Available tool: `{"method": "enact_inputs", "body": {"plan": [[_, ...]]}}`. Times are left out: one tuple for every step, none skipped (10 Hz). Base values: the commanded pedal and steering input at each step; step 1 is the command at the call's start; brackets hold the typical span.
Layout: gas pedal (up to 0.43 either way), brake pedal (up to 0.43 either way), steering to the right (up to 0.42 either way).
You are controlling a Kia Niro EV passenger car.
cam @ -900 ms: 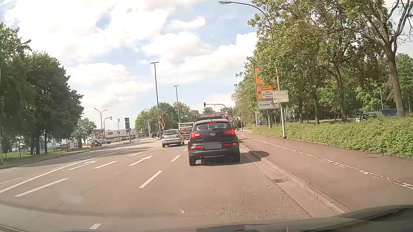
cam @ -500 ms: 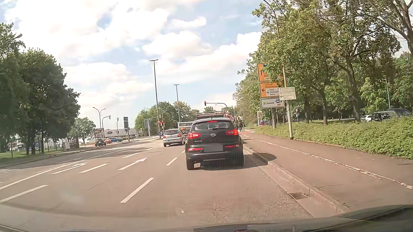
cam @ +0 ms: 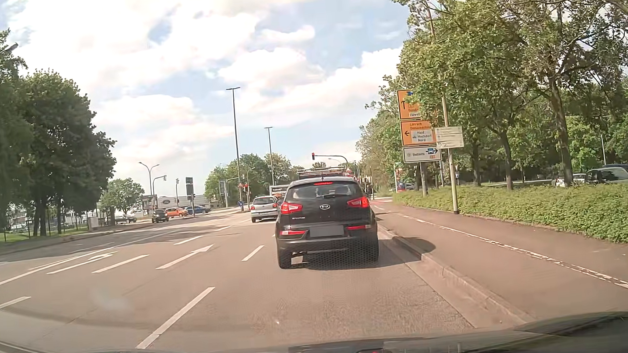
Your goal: Follow the waypoints while adhering to traffic rules and regulations
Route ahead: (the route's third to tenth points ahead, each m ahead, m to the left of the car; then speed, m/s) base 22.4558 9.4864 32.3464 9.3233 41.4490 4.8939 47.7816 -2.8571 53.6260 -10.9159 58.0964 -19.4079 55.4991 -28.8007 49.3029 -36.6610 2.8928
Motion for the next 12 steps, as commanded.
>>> {"method": "enact_inputs", "body": {"plan": [[0.000, 0.183, -0.015], [0.000, 0.183, -0.014], [0.000, 0.183, -0.014], [0.000, 0.183, -0.013], [0.000, 0.183, -0.013], [0.000, 0.183, -0.013], [0.000, 0.183, -0.013], [0.000, 0.183, -0.013], [0.000, 0.177, -0.013], [0.000, 0.177, -0.013], [0.000, 0.171, -0.013], [0.000, 0.165, -0.013]]}}
